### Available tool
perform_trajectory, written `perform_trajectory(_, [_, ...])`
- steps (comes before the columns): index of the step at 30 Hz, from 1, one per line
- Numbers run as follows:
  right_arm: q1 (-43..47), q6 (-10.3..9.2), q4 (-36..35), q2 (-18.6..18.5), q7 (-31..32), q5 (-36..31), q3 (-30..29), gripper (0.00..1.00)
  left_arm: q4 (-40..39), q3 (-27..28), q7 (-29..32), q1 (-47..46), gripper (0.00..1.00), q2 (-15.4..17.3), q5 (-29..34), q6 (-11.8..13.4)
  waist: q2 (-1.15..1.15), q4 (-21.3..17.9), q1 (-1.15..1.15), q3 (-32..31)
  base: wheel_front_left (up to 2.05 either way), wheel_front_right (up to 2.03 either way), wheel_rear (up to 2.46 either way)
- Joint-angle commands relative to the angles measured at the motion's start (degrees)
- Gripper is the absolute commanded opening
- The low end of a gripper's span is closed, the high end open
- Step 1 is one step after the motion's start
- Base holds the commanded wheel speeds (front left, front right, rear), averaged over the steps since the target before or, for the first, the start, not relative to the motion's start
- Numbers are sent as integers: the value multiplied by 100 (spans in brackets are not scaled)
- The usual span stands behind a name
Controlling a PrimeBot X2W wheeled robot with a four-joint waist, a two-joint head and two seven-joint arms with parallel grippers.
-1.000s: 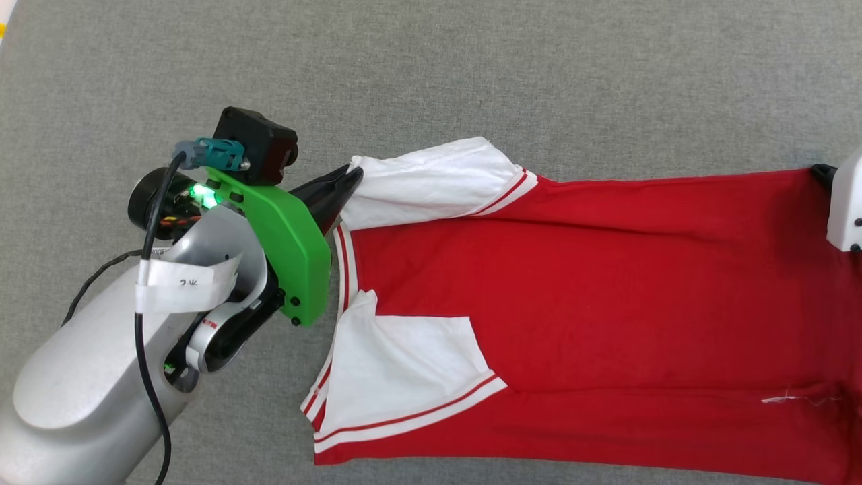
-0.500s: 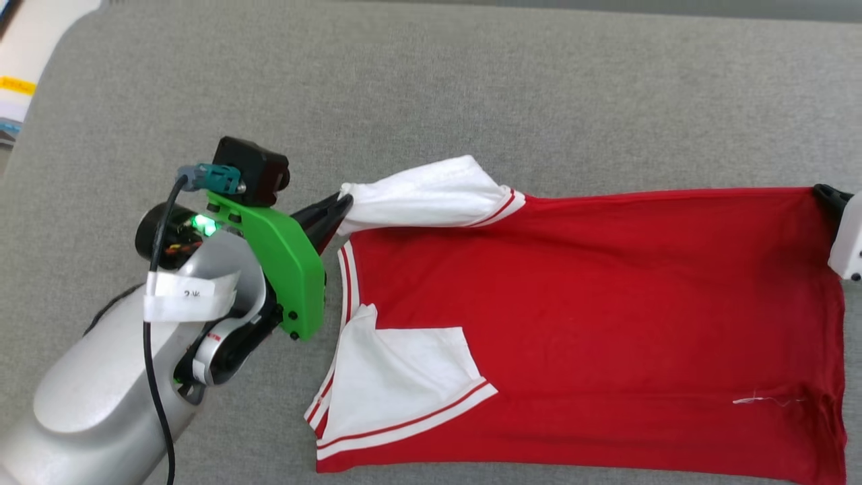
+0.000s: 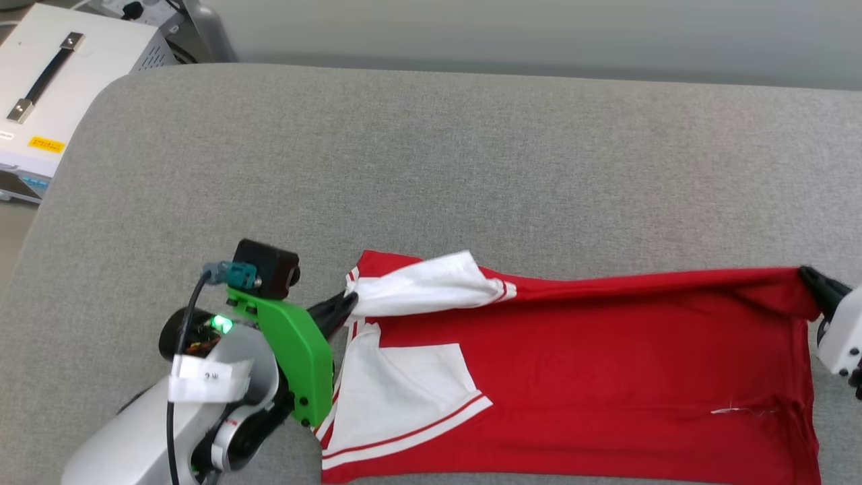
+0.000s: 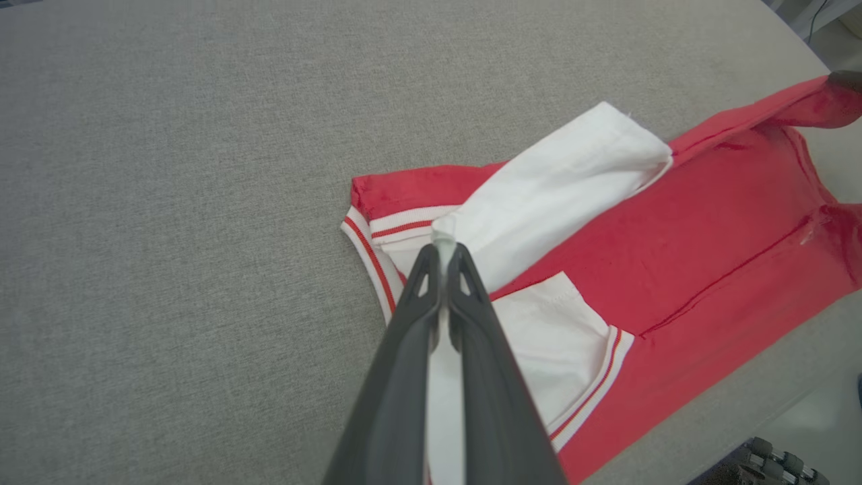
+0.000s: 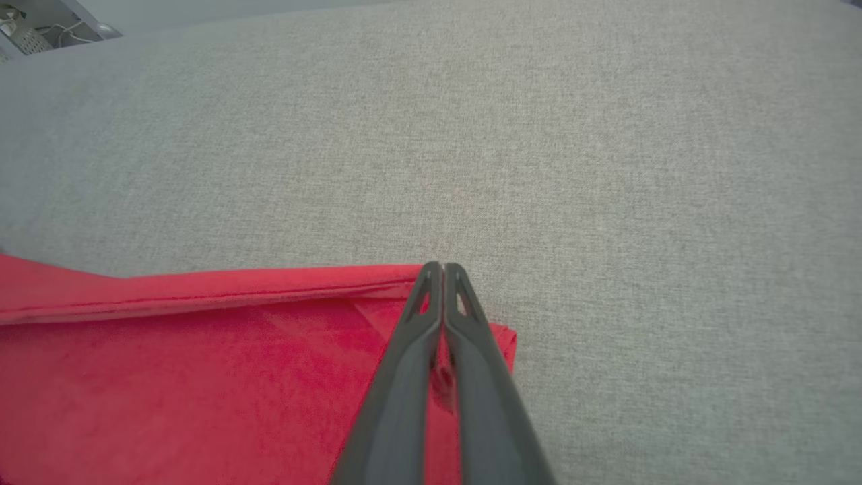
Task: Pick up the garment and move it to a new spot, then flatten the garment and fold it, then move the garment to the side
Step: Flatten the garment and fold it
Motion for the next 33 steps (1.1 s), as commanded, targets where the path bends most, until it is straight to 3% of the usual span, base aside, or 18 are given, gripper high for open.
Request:
perform_trajectory(1, [201, -2, -57, 45, -70, 83, -48, 0, -14, -20, -48, 178, 0, 41, -37, 58, 0, -4, 0, -97, 0, 0, 0])
perform_trajectory(14, [1418, -2, -645, -30, 80, 462, 184, 0, 113, -502, -55, 1055, 0, 345, 161, 158, 0, -98, 0, -237, 0, 0, 0])
perform_trajectory(29, [1561, -2, -678, -581, 202, 150, 803, 0, 590, -891, 8, 995, 0, 68, 344, -63, 0, -128, 0, -178, 0, 0, 0])
perform_trajectory(30, [1578, -2, -645, -595, 237, 160, 828, 5, 612, -910, 23, 995, 13, 61, 350, -67, 0, -128, 0, -193, 0, 0, 0])
perform_trajectory(31, [1600, -2, -618, -612, 290, 171, 865, 45, 632, -934, 37, 995, 71, 58, 365, -68, 0, -130, 0, -210, 0, 0, 0])
perform_trajectory(32, [1613, -2, -600, -615, 328, 200, 879, 100, 645, -942, 40, 999, 100, 53, 368, -62, 0, -131, 0, -222, 0, 0, 0])
perform_trajectory(33, [1621, -2, -618, -614, 351, 244, 910, 100, 658, -942, 31, 1009, 100, 43, 366, -47, 0, -132, 0, -248, 0, 0, 0])
